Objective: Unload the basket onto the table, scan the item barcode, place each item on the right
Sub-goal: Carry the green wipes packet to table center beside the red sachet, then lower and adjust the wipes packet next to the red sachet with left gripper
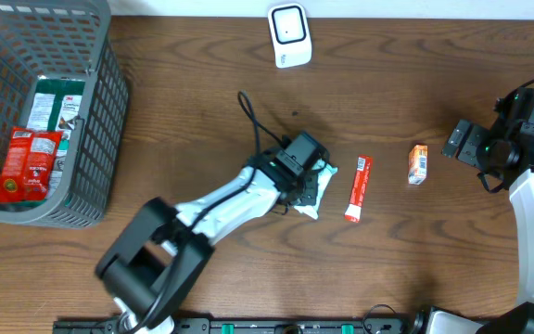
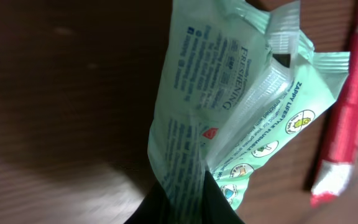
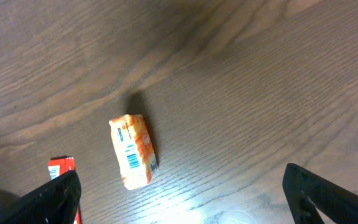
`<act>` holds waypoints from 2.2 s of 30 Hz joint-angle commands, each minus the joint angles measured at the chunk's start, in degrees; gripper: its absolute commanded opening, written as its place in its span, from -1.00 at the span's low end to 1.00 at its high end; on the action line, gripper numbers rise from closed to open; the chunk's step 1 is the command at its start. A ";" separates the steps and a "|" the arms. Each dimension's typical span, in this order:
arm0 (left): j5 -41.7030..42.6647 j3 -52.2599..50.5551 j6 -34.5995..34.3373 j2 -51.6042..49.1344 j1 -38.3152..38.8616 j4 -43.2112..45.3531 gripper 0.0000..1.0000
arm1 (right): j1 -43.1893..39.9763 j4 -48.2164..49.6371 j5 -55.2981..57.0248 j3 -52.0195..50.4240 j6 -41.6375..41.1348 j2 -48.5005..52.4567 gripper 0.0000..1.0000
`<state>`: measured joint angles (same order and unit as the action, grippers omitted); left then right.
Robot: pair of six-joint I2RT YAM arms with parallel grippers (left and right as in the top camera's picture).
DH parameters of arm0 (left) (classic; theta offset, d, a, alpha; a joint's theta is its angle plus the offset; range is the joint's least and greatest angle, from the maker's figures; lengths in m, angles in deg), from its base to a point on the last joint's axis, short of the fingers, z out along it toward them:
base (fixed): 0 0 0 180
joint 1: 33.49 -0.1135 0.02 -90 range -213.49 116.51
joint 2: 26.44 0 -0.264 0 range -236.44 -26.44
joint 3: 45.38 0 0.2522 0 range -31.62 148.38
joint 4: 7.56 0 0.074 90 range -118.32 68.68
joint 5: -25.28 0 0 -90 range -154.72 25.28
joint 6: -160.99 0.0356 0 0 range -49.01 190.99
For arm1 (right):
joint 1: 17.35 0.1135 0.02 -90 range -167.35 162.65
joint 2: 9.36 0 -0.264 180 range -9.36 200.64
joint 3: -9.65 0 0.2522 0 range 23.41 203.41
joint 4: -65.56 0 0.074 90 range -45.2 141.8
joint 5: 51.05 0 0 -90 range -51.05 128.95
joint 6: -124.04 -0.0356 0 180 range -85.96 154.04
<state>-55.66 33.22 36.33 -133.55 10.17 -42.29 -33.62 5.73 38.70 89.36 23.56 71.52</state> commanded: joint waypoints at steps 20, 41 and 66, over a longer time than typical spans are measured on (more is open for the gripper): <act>5.29 -0.11 -25.79 -3.10 8.17 11.45 -0.77 | -0.24 -0.07 0.15 0.57 -0.83 -0.07 0.98; -2.69 -0.13 -20.87 -3.58 6.29 6.91 -0.85 | -0.24 -0.04 0.15 0.57 -0.81 -0.07 0.98; -1.64 -0.02 -15.12 -5.01 3.65 14.95 0.33 | -0.24 -0.04 0.15 0.57 -0.83 -0.07 0.99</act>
<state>-56.03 33.79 16.31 -139.15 15.42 -25.68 -33.62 5.78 38.70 89.36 23.56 71.52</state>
